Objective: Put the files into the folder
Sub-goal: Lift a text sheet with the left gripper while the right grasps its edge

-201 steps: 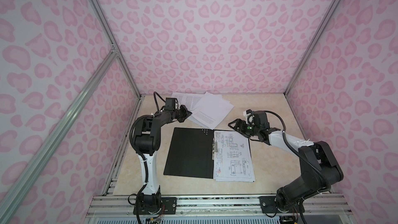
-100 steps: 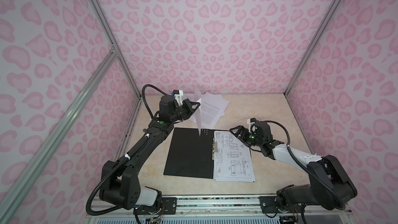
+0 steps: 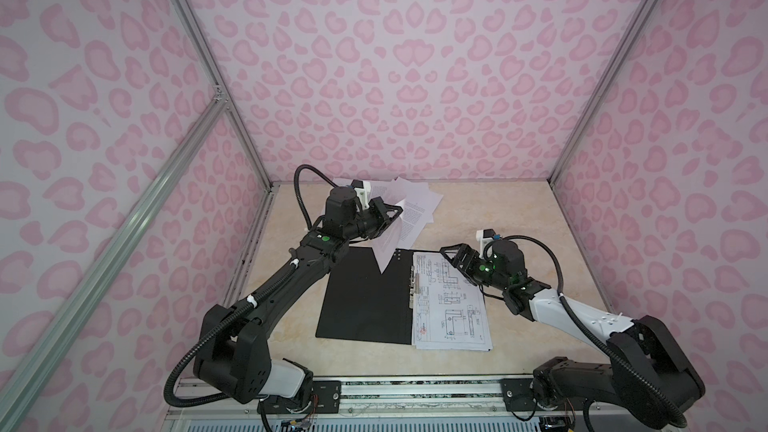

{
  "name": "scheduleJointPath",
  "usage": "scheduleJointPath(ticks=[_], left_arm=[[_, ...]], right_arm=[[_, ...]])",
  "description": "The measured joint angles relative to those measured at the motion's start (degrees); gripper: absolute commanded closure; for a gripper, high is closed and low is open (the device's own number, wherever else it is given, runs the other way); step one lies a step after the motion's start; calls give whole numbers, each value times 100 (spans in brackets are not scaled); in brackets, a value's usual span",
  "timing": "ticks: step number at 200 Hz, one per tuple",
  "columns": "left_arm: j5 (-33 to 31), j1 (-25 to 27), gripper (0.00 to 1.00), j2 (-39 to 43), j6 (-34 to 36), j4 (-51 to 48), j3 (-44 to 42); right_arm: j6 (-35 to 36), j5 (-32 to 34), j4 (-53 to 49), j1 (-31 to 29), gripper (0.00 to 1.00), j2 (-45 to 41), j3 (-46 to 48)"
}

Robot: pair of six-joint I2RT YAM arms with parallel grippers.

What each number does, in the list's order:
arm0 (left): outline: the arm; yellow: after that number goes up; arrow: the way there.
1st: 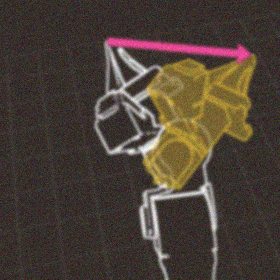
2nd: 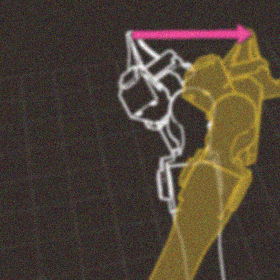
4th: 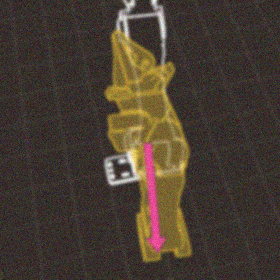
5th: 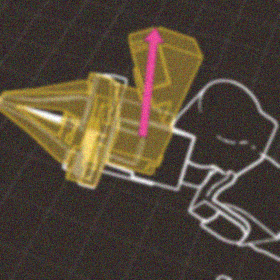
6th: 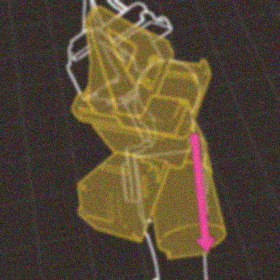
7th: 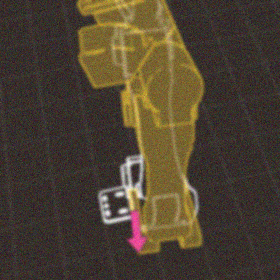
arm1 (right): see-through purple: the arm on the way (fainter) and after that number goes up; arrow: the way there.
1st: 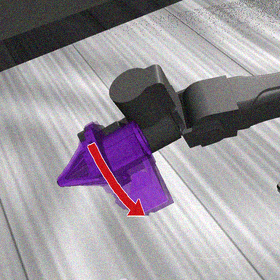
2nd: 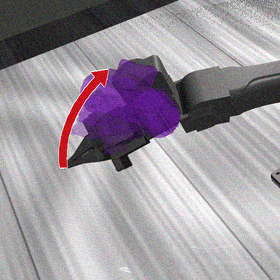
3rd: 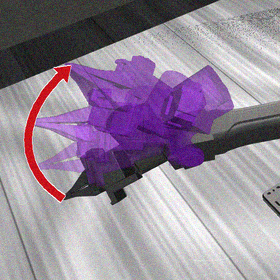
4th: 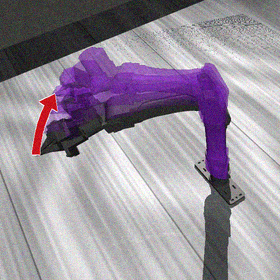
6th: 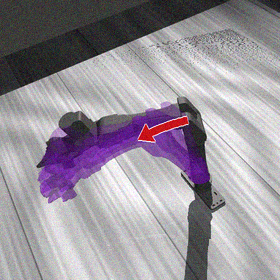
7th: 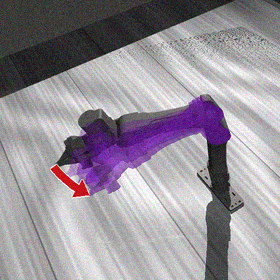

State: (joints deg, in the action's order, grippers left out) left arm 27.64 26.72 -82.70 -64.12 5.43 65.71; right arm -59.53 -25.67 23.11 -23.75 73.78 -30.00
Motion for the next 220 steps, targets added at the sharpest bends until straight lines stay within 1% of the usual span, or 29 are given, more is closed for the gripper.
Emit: scheduleJointPath(ticks=[24, 42, 62, 76, 101, 115, 134, 148, 184, 197, 220], left_arm=[[-125, 562, 96, -138, -129, 90, 566], [-219, 1056, 96, -166, -216, 201, 927], [-310, 1482, 96, -162, -302, 334, 1130], [-437, 1690, 96, -160, -369, 417, 1202], [-514, 1956, 96, -254, -492, 619, 1416], [-507, 2022, 96, -470, -590, 852, 1554], [-546, 2015, 97, -660, -699, 883, 1502], [-605, 1967, 96, -695, -758, 960, 1257], [-754, 1729, 96, -809, -833, 1023, 184], [-789, 1674, 97, -953, -844, 1014, 55], [-745, 1718, 97, -1480, -890, 1056, 17]], right_arm=[[-203, -68, 393, 378, 3, -2, 157], [-286, -149, 428, 699, 3, -144, 216], [-376, -151, 402, 1119, 3, -597, 354], [-398, -107, 164, 1427, 3, -1056, 472], [-396, 229, -376, 1755, 3, -1919, 595], [-363, 321, -682, 1891, 3, -2251, 597], [-319, 424, -964, 1980, 3, -2382, 597], [-256, 402, -1220, 1978, 3, -2398, 579], [2, 560, -1967, 1998, 3, -2505, 560], [96, 678, -2061, 2000, 3, -2483, 595], [173, 675, -2140, 2009, 3, -2295, 844]])
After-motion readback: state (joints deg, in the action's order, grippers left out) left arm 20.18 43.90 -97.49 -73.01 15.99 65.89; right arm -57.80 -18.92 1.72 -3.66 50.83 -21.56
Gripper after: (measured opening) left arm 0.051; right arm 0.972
